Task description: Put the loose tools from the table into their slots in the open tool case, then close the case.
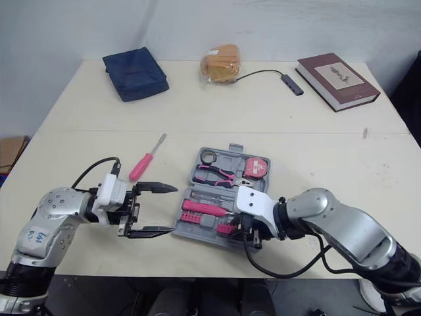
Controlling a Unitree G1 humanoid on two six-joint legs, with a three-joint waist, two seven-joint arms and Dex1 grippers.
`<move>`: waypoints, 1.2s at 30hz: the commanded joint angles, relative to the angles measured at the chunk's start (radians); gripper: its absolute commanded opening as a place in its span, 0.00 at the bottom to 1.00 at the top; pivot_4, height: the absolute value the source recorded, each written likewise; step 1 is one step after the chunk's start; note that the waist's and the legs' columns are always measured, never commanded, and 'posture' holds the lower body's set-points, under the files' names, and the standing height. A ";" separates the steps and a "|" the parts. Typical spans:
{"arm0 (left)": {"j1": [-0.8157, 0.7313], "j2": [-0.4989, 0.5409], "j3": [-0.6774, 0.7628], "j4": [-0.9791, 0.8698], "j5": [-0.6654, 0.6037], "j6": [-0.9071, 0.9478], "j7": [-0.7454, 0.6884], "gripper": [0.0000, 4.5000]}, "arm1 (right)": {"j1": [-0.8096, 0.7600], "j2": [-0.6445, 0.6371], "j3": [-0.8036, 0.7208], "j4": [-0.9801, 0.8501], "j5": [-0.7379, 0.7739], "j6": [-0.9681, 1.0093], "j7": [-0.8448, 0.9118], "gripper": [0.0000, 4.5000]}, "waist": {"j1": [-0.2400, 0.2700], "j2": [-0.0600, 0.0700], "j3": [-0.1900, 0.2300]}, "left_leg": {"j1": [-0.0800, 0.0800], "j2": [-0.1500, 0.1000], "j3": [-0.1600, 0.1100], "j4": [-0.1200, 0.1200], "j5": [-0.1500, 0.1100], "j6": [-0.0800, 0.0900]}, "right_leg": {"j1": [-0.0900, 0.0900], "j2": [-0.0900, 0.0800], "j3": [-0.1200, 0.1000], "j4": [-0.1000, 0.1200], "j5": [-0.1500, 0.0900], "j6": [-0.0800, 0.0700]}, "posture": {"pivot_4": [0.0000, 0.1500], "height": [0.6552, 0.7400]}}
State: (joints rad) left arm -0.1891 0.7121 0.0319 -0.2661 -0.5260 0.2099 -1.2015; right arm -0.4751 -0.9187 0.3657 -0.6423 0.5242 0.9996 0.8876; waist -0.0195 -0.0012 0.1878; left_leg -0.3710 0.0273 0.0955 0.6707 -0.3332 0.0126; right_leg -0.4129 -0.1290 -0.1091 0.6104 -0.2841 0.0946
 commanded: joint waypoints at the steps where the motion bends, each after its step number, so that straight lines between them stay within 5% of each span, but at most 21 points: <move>1: 0.007 0.014 0.019 -0.037 -0.010 0.004 0.006 1.00 | -0.021 0.013 0.028 0.002 -0.035 -0.001 -0.005 0.17 | -0.002 0.000 0.000 | 0.000 0.000 0.000 0.000 0.000 0.000 | 0.000 0.000 0.000 0.000 0.000 0.000 | 1.00 1.00; 22: 0.050 0.020 0.028 -0.078 -0.014 0.031 0.045 1.00 | -0.106 0.118 0.150 0.097 -0.143 -0.001 0.029 0.17 | -0.008 -0.002 -0.001 | 0.001 0.001 0.000 0.001 0.000 0.000 | 0.000 0.001 -0.001 0.002 0.000 0.000 | 1.00 1.00; 36: 0.075 0.024 0.036 -0.094 -0.014 0.038 0.064 1.00 | -0.161 0.150 0.093 0.122 -0.092 0.008 0.111 0.17 | -0.006 -0.002 -0.001 | 0.000 0.001 0.000 0.002 0.000 0.000 | 0.000 0.001 -0.001 0.002 0.000 0.000 | 1.00 1.00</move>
State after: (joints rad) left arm -0.1141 0.7224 0.0394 -0.3234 -0.5260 0.2507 -1.1402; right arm -0.6138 -0.7816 0.4944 -0.4903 0.3958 0.9843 0.9840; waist -0.0256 -0.0035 0.1864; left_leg -0.3711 0.0283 0.0956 0.6726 -0.3333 0.0126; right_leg -0.4130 -0.1286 -0.1101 0.6121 -0.2840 0.0944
